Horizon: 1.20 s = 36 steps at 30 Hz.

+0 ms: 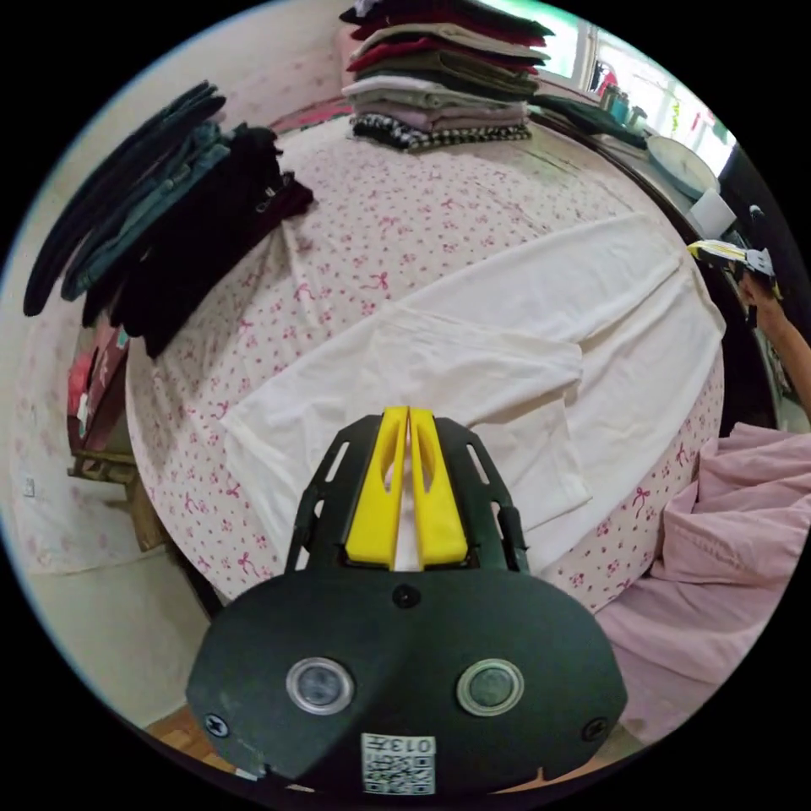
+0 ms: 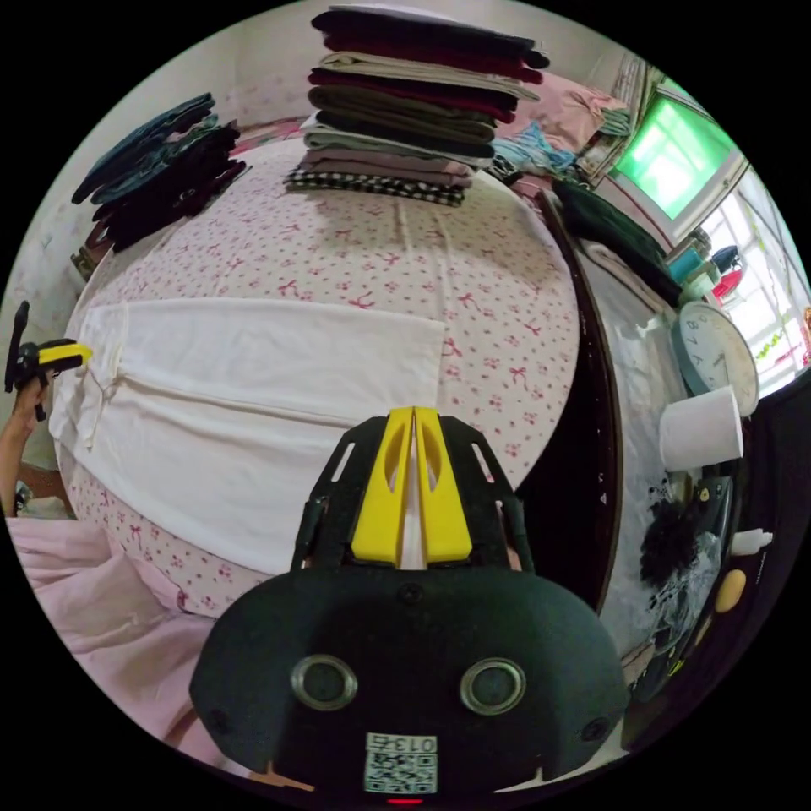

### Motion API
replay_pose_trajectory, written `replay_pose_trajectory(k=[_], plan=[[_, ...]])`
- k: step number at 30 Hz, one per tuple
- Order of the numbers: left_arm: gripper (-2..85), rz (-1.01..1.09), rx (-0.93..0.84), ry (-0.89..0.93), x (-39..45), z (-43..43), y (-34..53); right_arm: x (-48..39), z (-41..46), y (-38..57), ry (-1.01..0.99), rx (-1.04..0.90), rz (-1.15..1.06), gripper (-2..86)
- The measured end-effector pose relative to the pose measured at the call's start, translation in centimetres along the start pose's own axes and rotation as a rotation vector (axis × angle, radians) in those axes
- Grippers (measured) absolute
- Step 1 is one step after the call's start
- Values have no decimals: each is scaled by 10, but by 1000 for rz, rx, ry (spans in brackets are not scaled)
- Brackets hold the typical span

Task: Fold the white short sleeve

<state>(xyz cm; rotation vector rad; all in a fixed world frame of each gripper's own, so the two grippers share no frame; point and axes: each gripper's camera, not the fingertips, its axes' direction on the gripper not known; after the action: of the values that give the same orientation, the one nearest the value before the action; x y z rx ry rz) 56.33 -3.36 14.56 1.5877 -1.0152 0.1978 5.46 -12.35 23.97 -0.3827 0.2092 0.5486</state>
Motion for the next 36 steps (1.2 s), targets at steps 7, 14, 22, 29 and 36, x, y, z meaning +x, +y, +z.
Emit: replay_pose_trajectory(k=[7,14,22,29,36], plan=[[-2,195,104,57,101,-13,-68,15,1,-4,-23,-11,-63,3],[-1,310,-24,67,160,24,-101,21,10,3,-47,-84,-174,2],[28,477,66,186,206,-16,-109,41,-13,18,-249,9,-288,15],[16,559,-58,135,243,-6,-110,23,4,24,-188,-16,-435,19],[0,439,-40,157,227,-22,-104,17,15,10,-209,-24,-400,11]])
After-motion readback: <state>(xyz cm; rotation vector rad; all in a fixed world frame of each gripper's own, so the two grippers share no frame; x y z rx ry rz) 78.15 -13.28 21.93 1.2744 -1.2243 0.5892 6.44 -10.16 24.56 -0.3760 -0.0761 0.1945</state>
